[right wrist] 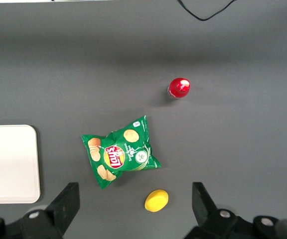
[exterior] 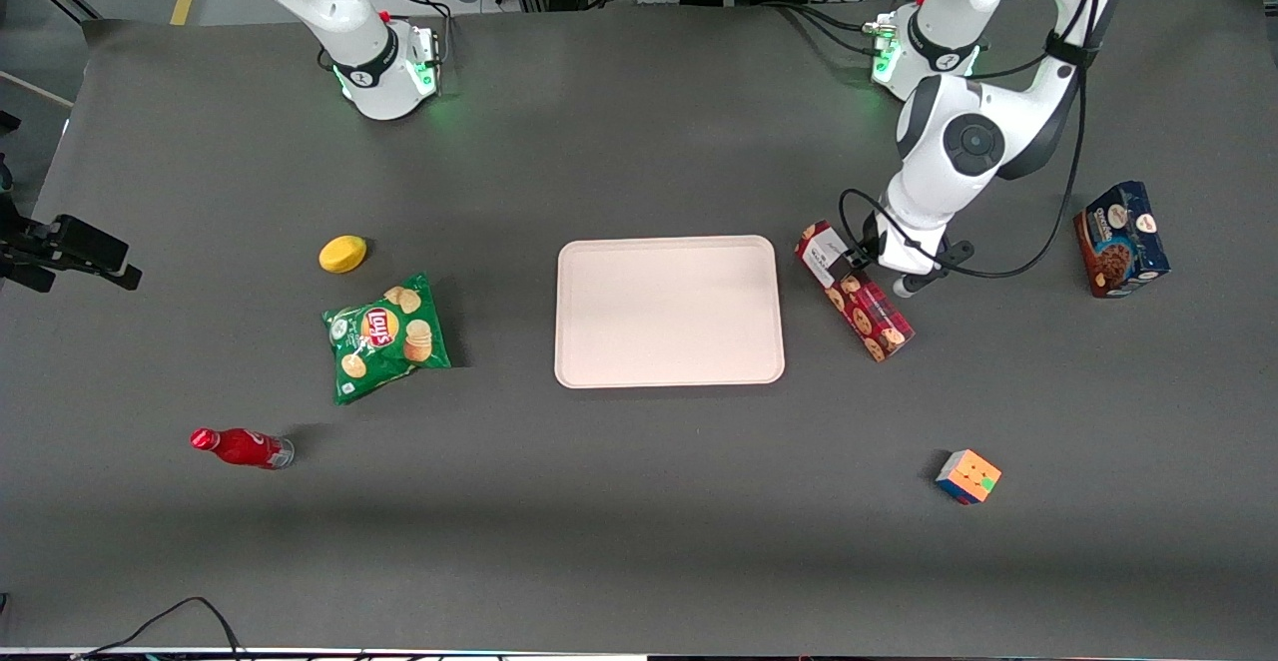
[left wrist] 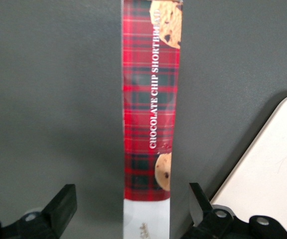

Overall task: Place red cookie box on tray
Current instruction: 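Close the left gripper on the red plaid box and lift it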

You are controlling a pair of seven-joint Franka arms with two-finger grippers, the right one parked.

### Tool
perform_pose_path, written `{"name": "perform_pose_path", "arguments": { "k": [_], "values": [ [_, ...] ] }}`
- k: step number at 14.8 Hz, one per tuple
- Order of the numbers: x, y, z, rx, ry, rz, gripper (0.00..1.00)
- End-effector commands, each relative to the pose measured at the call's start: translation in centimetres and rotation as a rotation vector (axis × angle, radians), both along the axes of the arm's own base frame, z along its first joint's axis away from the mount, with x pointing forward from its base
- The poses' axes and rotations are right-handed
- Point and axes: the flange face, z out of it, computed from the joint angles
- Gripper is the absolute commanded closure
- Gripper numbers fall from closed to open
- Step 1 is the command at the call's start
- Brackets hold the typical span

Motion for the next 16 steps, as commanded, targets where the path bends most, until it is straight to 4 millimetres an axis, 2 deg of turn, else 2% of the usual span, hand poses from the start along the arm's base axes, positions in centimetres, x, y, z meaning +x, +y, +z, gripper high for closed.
{"name": "perform_pose_path", "arguments": {
  "k": [1, 8, 9, 10, 14, 15, 16],
  "values": [
    [1.3, -1.1, -1.6, -0.025, 0.0, 0.008, 0.0],
    [1.3, -0.9, -4.2, -0.027, -0.003, -0.012, 0.0],
    [1.4, -0.9, -4.3, -0.029, -0.011, -0.012, 0.05],
    [1.4, -0.9, -4.4, -0.03, -0.01, -0.01, 0.17],
    [1.7, -0.8, -4.4, -0.032, -0.013, -0.017, 0.79],
    [1.9, -0.8, -4.4, -0.032, -0.013, -0.017, 0.9],
    [2.0, -0.8, -4.3, -0.028, -0.016, -0.025, 0.93]
  ]
}}
